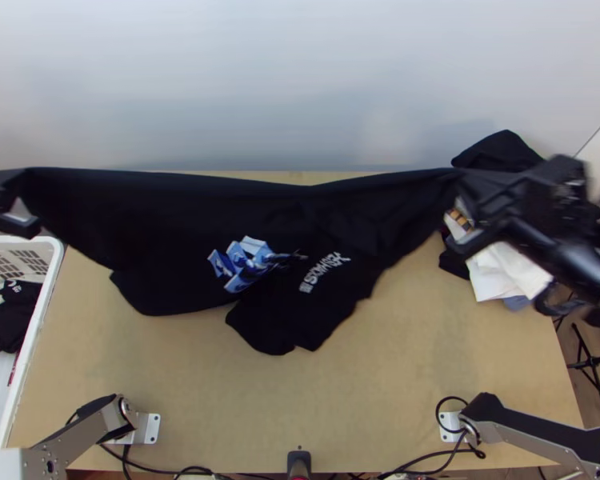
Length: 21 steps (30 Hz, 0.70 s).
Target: Fold the t-shirt
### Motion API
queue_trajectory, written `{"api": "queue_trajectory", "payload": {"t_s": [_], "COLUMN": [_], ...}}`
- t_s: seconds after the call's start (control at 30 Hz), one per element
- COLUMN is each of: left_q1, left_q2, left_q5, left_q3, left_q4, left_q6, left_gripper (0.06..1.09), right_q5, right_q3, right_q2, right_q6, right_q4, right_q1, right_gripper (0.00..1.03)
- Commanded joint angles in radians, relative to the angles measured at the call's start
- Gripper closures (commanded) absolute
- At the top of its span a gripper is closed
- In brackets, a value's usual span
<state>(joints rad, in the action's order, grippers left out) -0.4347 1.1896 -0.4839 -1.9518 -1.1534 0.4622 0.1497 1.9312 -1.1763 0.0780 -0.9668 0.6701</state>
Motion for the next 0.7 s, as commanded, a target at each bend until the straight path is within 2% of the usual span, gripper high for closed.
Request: {"api": "queue_trajectory", "payload": {"t_s": [0.0, 0.17, 0.37, 0.5, 0.67], "left_q1": [0.017, 0.042, 0.077, 0.077, 0.077], "left_q2": [-0.010, -0.042, -0.119, -0.151, -0.148], "left_q5": [0.001, 0.002, -0.001, -0.001, -0.001], "left_q3": [-0.262, -0.364, -0.355, -0.323, -0.282], "left_q4": [-0.074, -0.022, 0.044, 0.075, 0.103], "left_q6": [-0.077, -0.169, -0.287, -0.347, -0.367], "left_gripper": [1.05, 1.05, 1.05, 1.05, 1.05], "right_q5": [-0.009, -0.009, -0.009, -0.010, -0.010], "right_q3": [0.141, 0.238, 0.319, 0.319, 0.319], "right_q2": [0.032, 0.041, 0.046, 0.060, 0.061], "right_q6": [-0.026, -0.030, -0.034, -0.055, -0.075], "right_q4": [-0.013, 0.007, -0.001, -0.004, -0.009], "right_q1": [0.002, 0.017, 0.014, -0.032, -0.106], "right_gripper": [1.00, 1.00, 1.00, 1.00, 1.00]}}
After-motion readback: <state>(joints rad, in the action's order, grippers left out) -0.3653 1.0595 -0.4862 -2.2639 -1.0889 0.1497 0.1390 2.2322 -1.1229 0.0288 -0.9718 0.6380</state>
